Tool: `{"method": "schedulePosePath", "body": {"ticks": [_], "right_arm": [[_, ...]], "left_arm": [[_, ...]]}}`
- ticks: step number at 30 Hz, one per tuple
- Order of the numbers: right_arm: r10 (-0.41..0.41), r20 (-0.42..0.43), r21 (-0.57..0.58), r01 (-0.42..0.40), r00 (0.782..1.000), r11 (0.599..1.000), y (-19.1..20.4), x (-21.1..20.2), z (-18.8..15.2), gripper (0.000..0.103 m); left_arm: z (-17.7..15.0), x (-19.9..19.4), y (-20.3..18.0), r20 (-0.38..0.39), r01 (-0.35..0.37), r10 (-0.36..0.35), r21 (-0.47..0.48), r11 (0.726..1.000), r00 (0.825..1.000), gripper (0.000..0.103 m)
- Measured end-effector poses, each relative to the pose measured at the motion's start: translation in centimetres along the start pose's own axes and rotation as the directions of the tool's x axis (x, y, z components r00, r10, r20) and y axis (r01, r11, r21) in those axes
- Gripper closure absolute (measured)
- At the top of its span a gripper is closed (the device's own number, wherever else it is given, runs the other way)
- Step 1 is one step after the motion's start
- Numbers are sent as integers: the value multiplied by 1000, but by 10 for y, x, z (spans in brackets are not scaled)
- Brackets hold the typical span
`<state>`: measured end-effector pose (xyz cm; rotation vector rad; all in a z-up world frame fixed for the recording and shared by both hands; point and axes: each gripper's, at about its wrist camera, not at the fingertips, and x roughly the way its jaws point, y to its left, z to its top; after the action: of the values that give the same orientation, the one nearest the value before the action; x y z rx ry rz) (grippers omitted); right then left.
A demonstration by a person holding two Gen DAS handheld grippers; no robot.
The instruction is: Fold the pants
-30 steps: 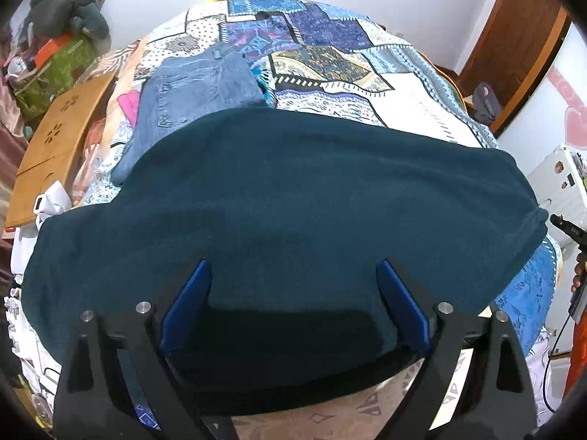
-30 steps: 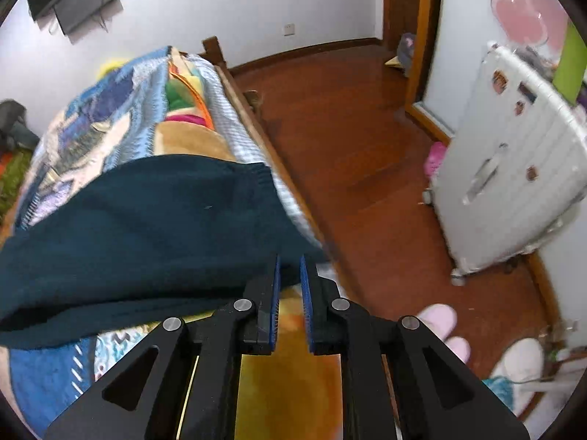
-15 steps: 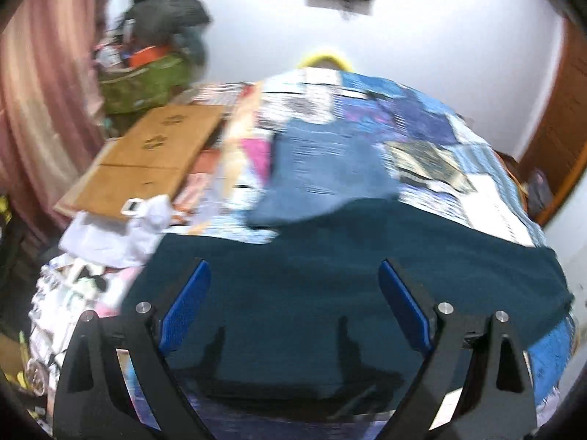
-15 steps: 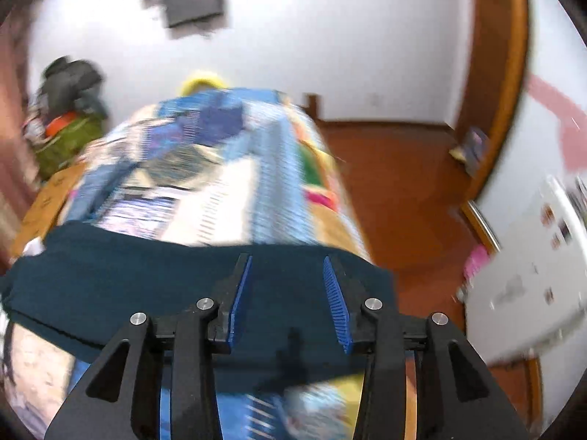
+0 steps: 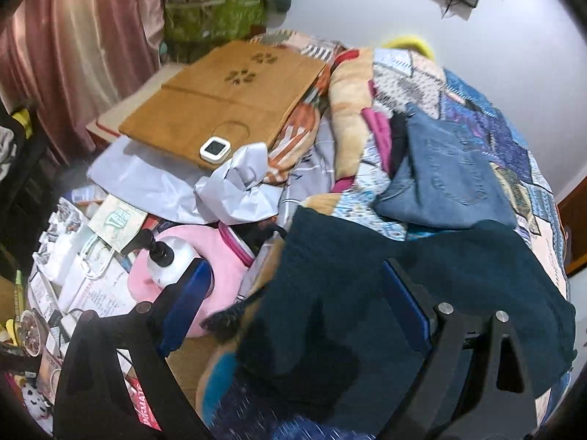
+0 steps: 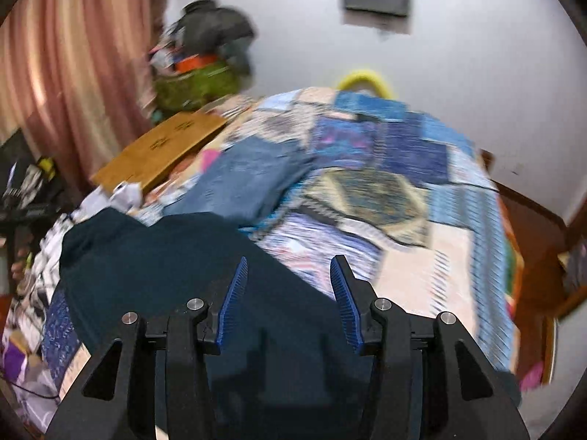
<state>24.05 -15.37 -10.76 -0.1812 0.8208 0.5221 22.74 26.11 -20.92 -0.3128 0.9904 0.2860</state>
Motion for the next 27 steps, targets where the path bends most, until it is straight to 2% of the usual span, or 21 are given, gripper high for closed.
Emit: {"method": "schedulePosePath", "body": {"ticks": [5, 7, 12, 15, 16, 17, 18, 19, 20, 23, 25, 27], "right_arm": [[77, -77, -55, -82, 994, 995, 31, 55, 23, 59], [120, -142, -46, -128, 983, 991, 39, 84, 31, 59], [163, -235, -43, -178, 958, 983, 50, 130, 49, 59], [197, -271, -13, -209, 942, 978, 53, 157, 60, 59], [212, -293, -5, -223, 932, 975, 55, 169, 62, 59], [217, -315, -1, -229, 924, 973, 56, 176, 61, 60], [224, -337, 6, -236, 914, 972, 57, 185, 60, 62], [237, -357, 19, -246, 903, 969, 59, 191, 56, 68], [248, -375, 33, -254, 893, 967, 62, 196, 52, 70], [262, -383, 50, -263, 886, 963, 62, 198, 47, 75], [271, -381, 60, -269, 884, 961, 60, 197, 49, 82], [261, -363, 45, -263, 894, 964, 62, 192, 49, 88]], "left_arm": [[23, 42, -1, -80, 16, -13, 41, 999, 997, 19], [28, 56, -3, -122, 36, -30, 47, 998, 992, 24], [36, 95, -2, -246, 118, -110, 19, 993, 963, 35], [37, 109, -3, -278, 142, -136, 1, 990, 951, 39], [36, 113, -4, -291, 155, -148, 2, 988, 945, 42], [34, 117, -7, -307, 168, -157, 8, 986, 939, 51], [32, 120, -9, -321, 176, -161, 16, 984, 933, 56], [30, 122, -12, -329, 182, -164, 25, 983, 930, 60], [28, 122, -14, -322, 181, -160, 36, 983, 933, 63], [25, 115, -17, -280, 181, -154, 73, 981, 948, 72], [24, 109, -18, -242, 149, -122, 96, 984, 963, 72], [24, 103, -19, -200, 90, -64, 123, 988, 978, 73]]}}
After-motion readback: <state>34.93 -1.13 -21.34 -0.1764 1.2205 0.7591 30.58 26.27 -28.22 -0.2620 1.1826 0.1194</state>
